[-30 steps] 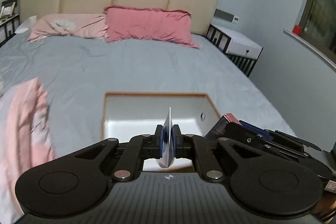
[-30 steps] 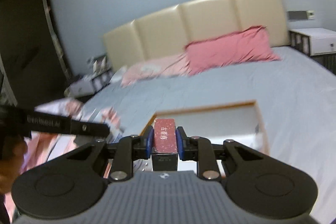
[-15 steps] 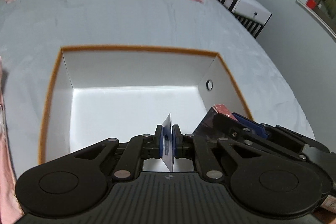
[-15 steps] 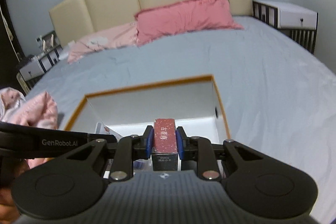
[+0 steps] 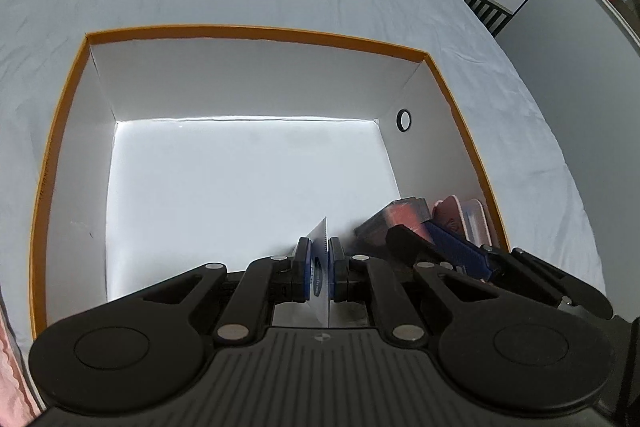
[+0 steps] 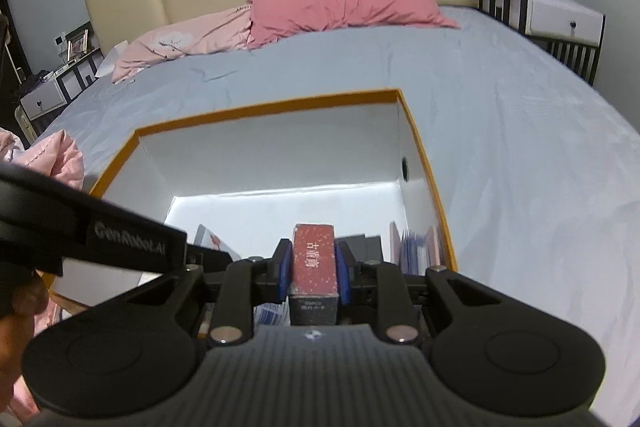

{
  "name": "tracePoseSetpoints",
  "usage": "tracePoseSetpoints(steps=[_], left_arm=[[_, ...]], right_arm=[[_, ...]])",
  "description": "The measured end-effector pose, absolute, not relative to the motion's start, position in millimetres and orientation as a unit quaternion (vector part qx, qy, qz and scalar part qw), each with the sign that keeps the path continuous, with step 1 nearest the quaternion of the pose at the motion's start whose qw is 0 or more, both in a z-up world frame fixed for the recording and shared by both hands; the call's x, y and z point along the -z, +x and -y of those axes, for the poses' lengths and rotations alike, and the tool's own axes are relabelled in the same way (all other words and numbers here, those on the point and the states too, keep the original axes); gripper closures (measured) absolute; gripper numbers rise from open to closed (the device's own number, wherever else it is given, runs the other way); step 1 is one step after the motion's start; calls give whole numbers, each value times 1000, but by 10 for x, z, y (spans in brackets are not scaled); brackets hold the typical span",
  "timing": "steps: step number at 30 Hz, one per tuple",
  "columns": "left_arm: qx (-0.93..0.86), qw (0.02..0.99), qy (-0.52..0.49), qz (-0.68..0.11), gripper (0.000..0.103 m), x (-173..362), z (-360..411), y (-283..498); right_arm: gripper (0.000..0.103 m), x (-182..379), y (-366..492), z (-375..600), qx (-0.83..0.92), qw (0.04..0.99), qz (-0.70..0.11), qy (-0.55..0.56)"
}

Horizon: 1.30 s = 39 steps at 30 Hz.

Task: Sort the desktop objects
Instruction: 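Carry the lotion tube and PHOTO CARD box into the box while the right tool releases its box, then lower the white lotion tube into the box and open the left tool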

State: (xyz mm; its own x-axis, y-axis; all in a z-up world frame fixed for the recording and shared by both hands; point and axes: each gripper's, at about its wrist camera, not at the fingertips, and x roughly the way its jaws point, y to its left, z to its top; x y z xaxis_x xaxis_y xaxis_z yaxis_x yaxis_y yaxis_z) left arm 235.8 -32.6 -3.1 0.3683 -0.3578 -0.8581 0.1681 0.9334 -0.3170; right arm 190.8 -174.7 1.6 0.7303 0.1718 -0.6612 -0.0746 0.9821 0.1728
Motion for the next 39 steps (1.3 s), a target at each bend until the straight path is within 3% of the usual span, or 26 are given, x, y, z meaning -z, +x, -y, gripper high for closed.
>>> tracePoseSetpoints(steps=[11, 20, 24, 29, 33, 39], left_arm=[[166, 816, -85, -547, 94, 34, 460, 2382], [184, 795, -140, -561, 90, 102, 453, 2430], [199, 788, -167, -558, 84, 117, 423, 2404], [203, 793, -171, -548, 84, 109, 423, 2371], [204, 801, -164, -537, 72, 50, 422, 2330], [195, 808, -171, -529, 71, 50, 365, 2312]], right_arm=[[78, -198, 1754, 1992, -54, 946, -301, 106], [77, -144, 1724, 2088, -34, 949, -290, 122], [77, -111, 1720, 2053, -36, 949, -293, 114], [77, -95, 1699, 2040, -35, 950, -293, 107], [77, -94, 1695, 2044, -32, 950, -291, 106], [77, -118, 1639, 2029, -31, 953, -284, 103]])
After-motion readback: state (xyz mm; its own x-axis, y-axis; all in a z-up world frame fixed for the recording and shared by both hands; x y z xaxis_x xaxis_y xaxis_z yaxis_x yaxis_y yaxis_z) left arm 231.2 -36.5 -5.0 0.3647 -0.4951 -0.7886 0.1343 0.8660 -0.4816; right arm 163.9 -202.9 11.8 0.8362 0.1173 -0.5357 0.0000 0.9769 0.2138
